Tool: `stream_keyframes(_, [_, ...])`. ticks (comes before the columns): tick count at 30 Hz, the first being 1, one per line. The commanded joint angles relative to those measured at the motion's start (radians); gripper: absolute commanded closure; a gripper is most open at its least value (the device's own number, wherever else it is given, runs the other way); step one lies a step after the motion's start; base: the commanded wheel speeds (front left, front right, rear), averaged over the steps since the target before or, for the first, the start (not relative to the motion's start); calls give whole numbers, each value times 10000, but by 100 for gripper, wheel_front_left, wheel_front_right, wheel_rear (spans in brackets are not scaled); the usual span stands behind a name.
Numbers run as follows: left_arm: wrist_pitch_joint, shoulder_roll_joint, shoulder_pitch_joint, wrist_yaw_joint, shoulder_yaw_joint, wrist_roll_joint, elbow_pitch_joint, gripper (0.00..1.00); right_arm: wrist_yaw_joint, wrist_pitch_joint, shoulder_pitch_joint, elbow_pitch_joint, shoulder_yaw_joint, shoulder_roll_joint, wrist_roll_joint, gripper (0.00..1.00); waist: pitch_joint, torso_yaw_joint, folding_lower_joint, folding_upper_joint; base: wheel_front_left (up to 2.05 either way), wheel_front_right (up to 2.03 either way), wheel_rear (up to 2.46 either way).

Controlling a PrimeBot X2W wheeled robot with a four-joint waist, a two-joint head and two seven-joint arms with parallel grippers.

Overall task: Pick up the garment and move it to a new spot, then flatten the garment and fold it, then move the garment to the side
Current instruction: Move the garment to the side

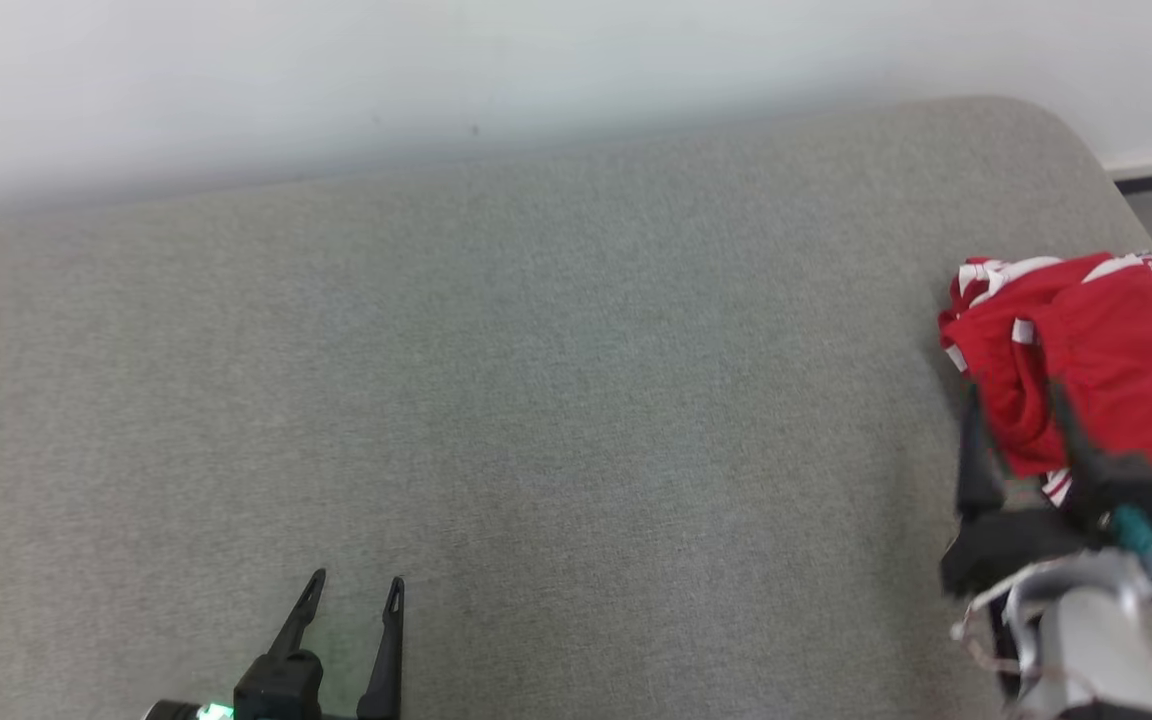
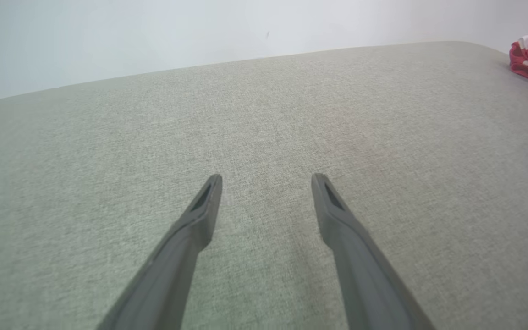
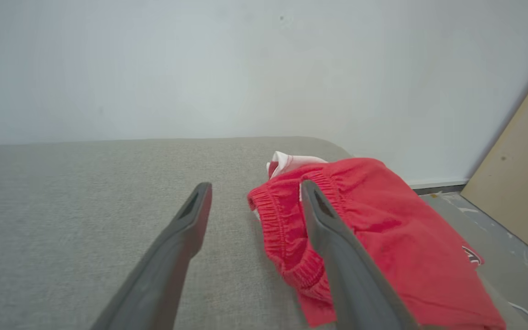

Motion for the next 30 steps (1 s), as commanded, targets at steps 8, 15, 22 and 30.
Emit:
stream_keyframes(8, [-28, -133, 537, 140, 392, -158, 36, 0, -4, -41, 1679, -67, 1417, 470, 976, 0, -683, 619, 1, 1, 0, 0, 0])
stream_keyframes(15, [-28, -188, 843, 154, 590, -241, 110, 0, -4, -42, 2218, -72, 2142, 528, 1567, 0, -920, 884, 1, 1, 0, 0, 0])
stream_keyframes(22, [-28, -214, 1036, 356, 972, -333, 101, 0, -4, -42, 2507, -442, 2479, 525, 2140, 0, -1259, 976, 1, 1, 0, 0, 0])
stream_keyframes(30, [-28, -217, 1150, 394, 1465, -234, -225, 0, -4, -43, 2664, -965, 2623, 524, 2501, 0, -1572, 1060, 1, 1, 0, 0, 0])
